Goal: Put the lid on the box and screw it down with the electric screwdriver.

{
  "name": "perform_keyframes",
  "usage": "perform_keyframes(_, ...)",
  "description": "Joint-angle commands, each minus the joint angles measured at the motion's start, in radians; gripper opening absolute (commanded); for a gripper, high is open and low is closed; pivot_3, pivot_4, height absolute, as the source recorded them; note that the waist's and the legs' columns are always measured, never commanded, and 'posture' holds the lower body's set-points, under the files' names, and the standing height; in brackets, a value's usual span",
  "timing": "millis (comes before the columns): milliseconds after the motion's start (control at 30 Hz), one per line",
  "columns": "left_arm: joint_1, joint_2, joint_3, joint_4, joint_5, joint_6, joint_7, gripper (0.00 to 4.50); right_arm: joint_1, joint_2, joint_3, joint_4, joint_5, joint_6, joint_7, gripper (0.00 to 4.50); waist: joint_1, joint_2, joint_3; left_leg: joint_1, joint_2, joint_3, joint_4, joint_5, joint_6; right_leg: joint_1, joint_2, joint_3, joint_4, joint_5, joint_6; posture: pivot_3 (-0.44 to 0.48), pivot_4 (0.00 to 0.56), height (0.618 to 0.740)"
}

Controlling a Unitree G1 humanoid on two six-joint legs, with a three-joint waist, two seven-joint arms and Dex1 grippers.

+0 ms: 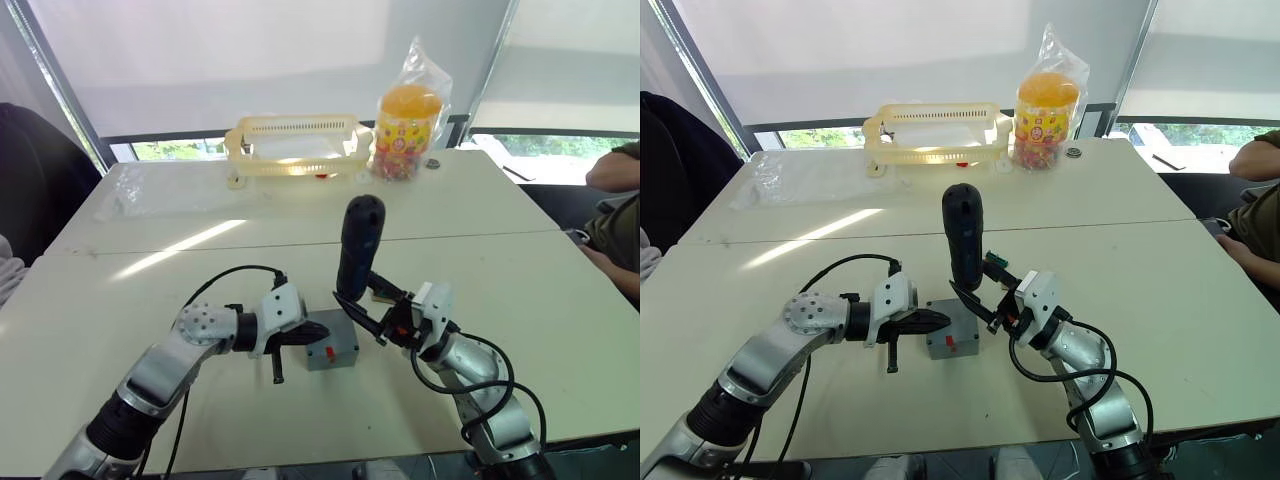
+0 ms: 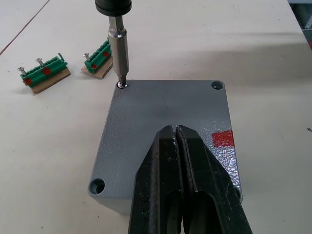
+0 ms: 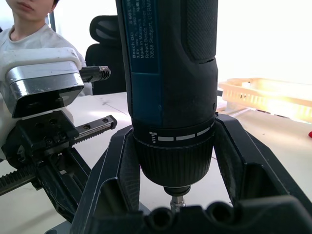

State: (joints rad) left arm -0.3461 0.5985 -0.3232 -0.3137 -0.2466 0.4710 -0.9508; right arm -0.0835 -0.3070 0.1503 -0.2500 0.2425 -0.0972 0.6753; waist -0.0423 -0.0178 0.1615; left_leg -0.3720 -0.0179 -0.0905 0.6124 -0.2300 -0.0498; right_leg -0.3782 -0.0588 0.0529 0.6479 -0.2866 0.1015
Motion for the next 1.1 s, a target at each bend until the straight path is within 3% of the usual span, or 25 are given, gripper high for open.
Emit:
perform_keyframes(33,0.031,0.025,-0.041,0.031,0.044,0.034,0.000,0.03,0.033,-0.002,0.053,0.054,0.010,0.056,0.037,1.77,0.000,0.000,0.000,0.000,0.000,0.000,0.000,0.000,0.000,0.000,0.000,0.000,0.000,0.000,0.000,0.000,0.150,0.740)
perform_keyframes(1100,0.033,0.017,-0.050,0.034,0.043,0.044,0.019,0.03,-0.010,0.003,0.021,0.103,0.016,0.183,-0.028,1.77,0.002,-0.001,-0.007,0.000,0.006,-0.001,-0.002,-0.001,0.000,0.002,-0.003,0.000,-0.008,-0.002,-0.002,0.000,0.150,0.740)
